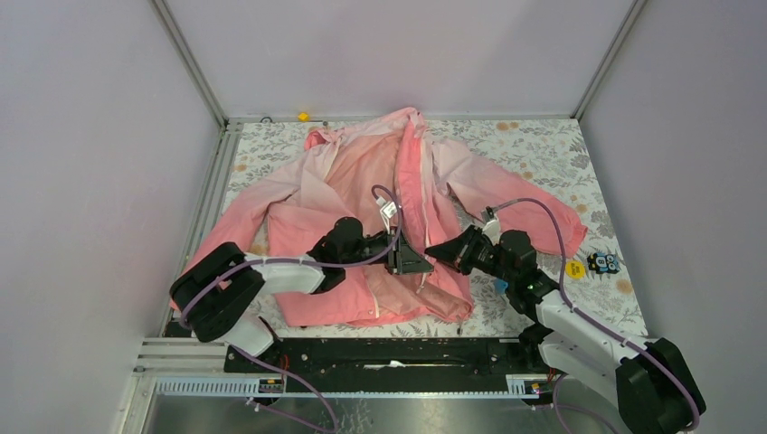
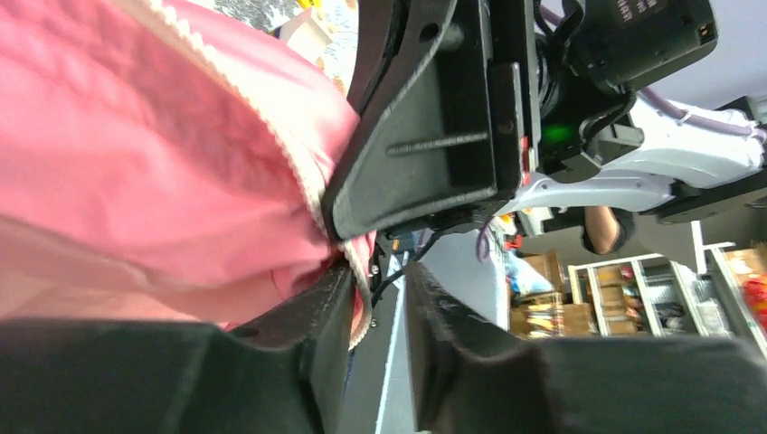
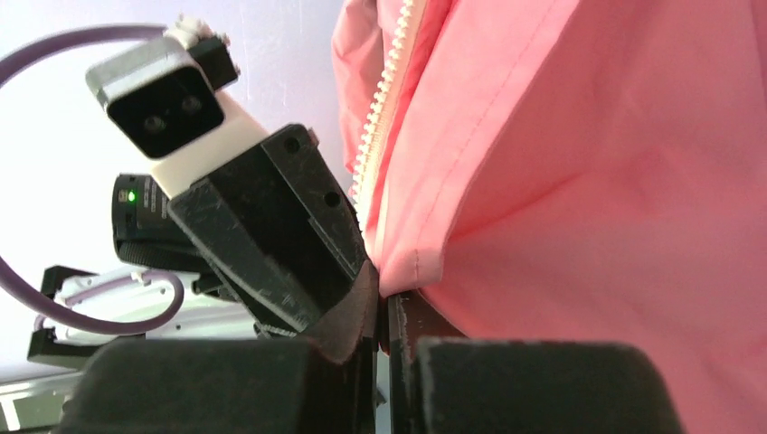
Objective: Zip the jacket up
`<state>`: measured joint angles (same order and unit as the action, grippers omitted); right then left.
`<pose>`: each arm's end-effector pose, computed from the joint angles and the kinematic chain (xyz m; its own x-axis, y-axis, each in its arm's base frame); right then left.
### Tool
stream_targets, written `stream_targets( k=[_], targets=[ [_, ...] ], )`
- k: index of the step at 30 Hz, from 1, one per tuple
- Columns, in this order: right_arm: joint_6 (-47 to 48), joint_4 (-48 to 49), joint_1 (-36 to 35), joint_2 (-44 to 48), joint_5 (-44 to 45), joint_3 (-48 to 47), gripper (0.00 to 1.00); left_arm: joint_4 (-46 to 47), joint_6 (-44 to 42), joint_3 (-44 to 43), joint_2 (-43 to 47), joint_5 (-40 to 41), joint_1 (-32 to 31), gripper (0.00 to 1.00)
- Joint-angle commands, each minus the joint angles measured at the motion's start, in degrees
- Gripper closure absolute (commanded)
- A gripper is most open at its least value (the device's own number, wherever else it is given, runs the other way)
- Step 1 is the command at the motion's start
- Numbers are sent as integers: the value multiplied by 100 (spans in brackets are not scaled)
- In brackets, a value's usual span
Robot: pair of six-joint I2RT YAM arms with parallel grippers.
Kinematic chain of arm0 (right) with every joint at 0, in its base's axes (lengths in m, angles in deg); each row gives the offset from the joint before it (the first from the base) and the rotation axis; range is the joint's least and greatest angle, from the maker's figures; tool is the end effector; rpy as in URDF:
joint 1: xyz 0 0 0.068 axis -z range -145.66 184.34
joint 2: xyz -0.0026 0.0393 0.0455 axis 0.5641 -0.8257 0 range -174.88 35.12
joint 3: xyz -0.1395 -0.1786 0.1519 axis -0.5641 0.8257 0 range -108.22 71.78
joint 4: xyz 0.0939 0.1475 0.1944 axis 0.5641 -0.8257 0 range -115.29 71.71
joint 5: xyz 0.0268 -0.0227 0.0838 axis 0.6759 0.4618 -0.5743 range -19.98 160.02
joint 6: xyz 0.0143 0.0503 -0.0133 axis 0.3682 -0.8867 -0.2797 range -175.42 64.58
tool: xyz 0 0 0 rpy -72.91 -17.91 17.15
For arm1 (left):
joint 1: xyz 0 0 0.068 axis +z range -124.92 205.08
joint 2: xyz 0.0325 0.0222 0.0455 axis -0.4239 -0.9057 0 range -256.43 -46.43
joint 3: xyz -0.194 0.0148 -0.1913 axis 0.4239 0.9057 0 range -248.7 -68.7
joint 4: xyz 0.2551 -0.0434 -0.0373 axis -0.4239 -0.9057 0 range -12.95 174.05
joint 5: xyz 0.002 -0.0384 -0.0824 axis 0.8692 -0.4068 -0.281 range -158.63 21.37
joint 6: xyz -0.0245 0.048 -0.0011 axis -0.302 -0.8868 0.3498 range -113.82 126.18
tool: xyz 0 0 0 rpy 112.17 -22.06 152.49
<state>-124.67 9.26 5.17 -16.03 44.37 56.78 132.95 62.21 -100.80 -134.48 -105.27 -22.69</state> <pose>0.1606 0.1074 0.2071 -0.8066 0.5151 -0.2898 -0.1660 0.2730 0.9476 0.1856 -0.2362 0.1954 -0.8690 -0.0327 -0.4938 0.4860 0.1316 -0.8640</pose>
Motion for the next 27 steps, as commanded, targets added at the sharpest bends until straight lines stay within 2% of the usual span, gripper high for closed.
stream_targets(
  k=[1, 3, 5, 8, 13, 16, 20, 27],
  targets=[
    [-91, 330, -9, 211, 635, -158, 100, -589, -487, 222, 722, 478, -122, 63],
    [-82, 31, -10, 215, 739, -293, 100, -1482, -832, 159, 1122, 1081, -224, 45],
    [-184, -404, -10, 212, 889, -469, 100, -2621, -1249, -60, 1570, 1893, -447, 36],
    [-366, -1551, -10, 190, 1387, -867, 100, -3885, -1608, -350, 1938, 3013, -862, 32],
    [-614, -2891, -7, 162, 2098, -1324, 100, -4855, -1745, -990, 1800, 4189, -1444, 30],
    [-653, -3045, -4, 125, 2149, -1383, 100, -5232, -1785, -1414, 1363, 4458, -1610, 32],
    [-531, -3074, -14, 78, 2085, -1410, 100, -5211, -1768, -1693, 1070, 4565, -1613, 40],
    [-414, -3086, -13, 142, 2053, -1430, 100, -5151, -1994, -2141, 551, 4024, -1605, 64]
  ],
)
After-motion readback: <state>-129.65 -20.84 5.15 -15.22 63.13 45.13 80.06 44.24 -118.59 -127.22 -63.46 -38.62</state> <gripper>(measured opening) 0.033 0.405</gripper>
